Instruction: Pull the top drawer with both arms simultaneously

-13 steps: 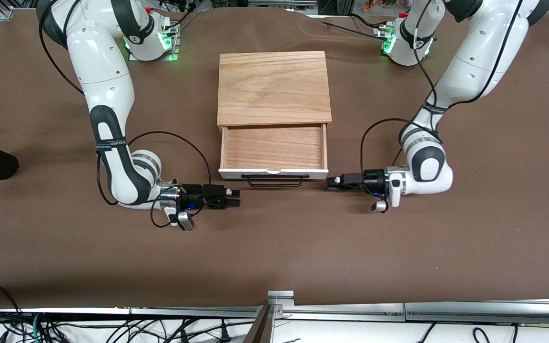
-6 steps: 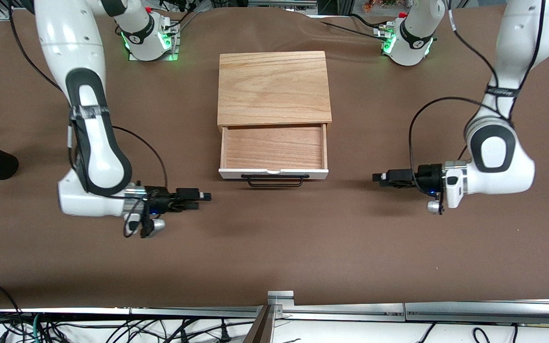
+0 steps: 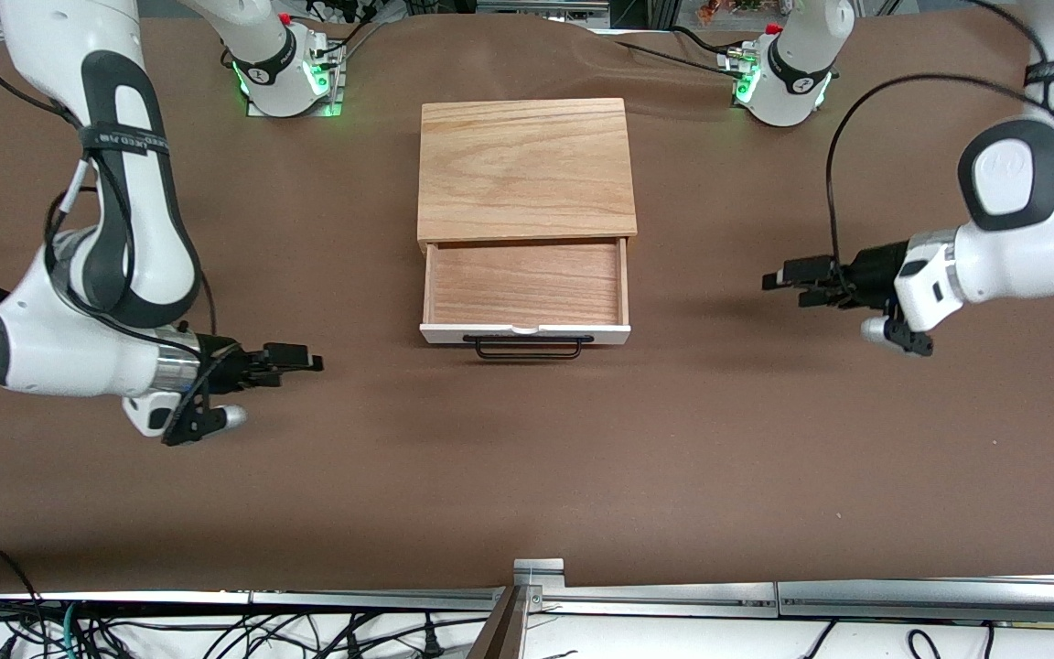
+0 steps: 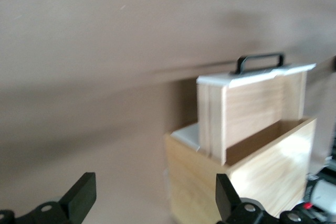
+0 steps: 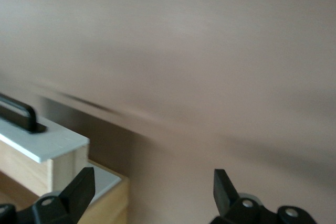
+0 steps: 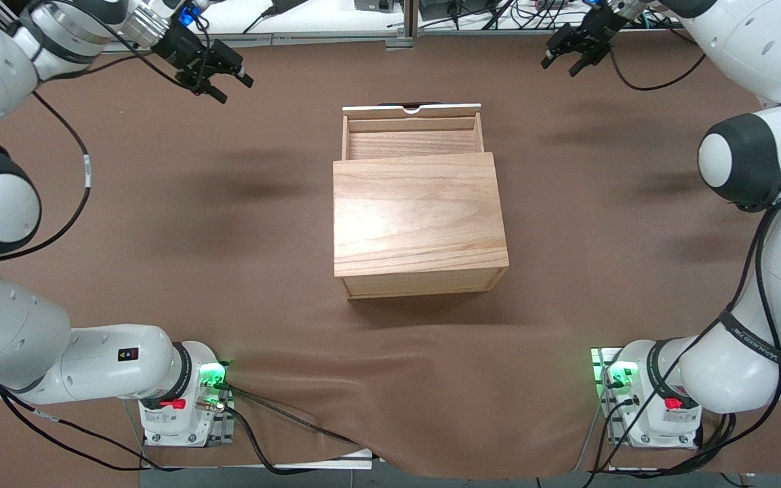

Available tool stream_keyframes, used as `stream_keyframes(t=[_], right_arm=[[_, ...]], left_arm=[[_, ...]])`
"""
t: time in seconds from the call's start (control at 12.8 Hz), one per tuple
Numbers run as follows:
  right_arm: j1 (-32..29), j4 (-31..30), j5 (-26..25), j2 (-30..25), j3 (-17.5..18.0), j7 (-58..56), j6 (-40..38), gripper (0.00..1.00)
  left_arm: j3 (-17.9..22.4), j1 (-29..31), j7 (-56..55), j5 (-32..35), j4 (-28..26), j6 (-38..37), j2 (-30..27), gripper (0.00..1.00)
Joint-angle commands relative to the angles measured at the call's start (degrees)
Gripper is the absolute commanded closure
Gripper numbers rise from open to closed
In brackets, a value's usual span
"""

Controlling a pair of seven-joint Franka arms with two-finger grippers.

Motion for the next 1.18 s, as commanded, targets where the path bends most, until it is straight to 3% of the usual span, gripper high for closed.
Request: stream_keyframes(t=[0.0,0.16,0.31,0.63,0.86,1.1], right_arm=[[2.05,-1.53,-14.05,-7.27,0.21,11.61,-3.15,0.00],[3.56,-1.53,-23.81,-10.79,0.39,15.67,-3.60,0.00],[-0.11,-1.71,-28.68,-14.48,2.49,14.98,-3.68,0.00],[-8.56,-4.60,-29.05,-25.82,4.87,15.25,-6.13,0.00],[-13.05,-5.31,-31.14,-29.70,8.90,15.60,-12.90,0.00],[-15.25,-9.42,-32.04,-33.12,11.81,15.60,-14.50,0.00]], left_arm=[[1.39,0.14,-4.93,7.01,-1.93,-4.67,-6.28,0.00],[2.97,0.06,-6.53,12.53,-0.09,-9.50,-8.83,0.00],[2.79,-0.38,-7.75,20.00,4.20,-14.59,-9.29,0.00],[2.36,-4.07,-15.48,29.69,12.39,-22.70,-9.20,0.00],[2.88,-3.81,-14.80,30.14,14.69,-21.40,-9.20,0.00],[3.58,-3.46,-13.57,29.70,14.08,-17.02,-9.29,0.00]])
